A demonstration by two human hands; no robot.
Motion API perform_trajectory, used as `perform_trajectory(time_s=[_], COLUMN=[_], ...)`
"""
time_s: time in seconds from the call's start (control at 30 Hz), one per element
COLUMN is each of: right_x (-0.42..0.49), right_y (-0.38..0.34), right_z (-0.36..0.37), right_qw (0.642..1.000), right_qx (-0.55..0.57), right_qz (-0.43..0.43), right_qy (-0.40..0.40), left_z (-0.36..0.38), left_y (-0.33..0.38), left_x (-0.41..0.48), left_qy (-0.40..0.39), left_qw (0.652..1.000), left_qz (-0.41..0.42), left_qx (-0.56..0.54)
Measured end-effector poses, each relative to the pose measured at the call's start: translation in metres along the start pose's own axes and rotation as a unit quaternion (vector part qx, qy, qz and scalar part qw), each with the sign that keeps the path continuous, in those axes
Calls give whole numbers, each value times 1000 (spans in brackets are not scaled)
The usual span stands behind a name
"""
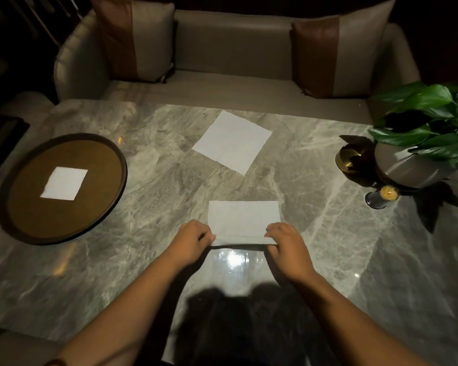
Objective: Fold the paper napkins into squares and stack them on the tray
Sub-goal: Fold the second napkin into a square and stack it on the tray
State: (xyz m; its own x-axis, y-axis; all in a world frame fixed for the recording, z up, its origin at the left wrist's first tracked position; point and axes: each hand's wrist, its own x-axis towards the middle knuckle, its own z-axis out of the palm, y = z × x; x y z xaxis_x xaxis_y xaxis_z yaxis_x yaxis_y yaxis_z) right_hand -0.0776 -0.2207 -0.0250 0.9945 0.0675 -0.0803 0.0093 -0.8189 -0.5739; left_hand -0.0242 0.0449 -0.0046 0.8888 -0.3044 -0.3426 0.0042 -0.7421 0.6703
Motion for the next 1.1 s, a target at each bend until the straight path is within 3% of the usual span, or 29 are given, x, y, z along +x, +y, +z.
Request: perform_trajectory(time_s=[0.07, 0.17, 0.27, 0.5, 0.67, 0.9, 1.1], right_x=[6, 16, 31, 53, 58, 61, 61], right_y=[1, 5, 7, 16, 26, 26, 25], right_z=[-7, -13, -20, -21, -21, -11, -9], right_qw=[998, 992, 989, 965, 957, 960, 960], right_qx=[53, 96, 122, 207, 190, 138, 117], right_qz=[43, 70, 66, 158, 220, 243, 254], right_qy=[-6, -31, -49, -11, -23, -14, -4], left_z=[2, 7, 16, 33, 35, 34, 32], left_y=[-4, -8, -11, -5, -1, 1, -3], left_x=[0, -4, 0, 19, 33, 43, 44], left_qy=[26, -2, -18, 83, 112, 145, 119], left_qw=[997, 984, 987, 977, 974, 970, 981], left_qz=[-16, -41, -39, -107, -103, -123, -116], left_qx=[-64, -172, -157, -166, -167, -154, -102])
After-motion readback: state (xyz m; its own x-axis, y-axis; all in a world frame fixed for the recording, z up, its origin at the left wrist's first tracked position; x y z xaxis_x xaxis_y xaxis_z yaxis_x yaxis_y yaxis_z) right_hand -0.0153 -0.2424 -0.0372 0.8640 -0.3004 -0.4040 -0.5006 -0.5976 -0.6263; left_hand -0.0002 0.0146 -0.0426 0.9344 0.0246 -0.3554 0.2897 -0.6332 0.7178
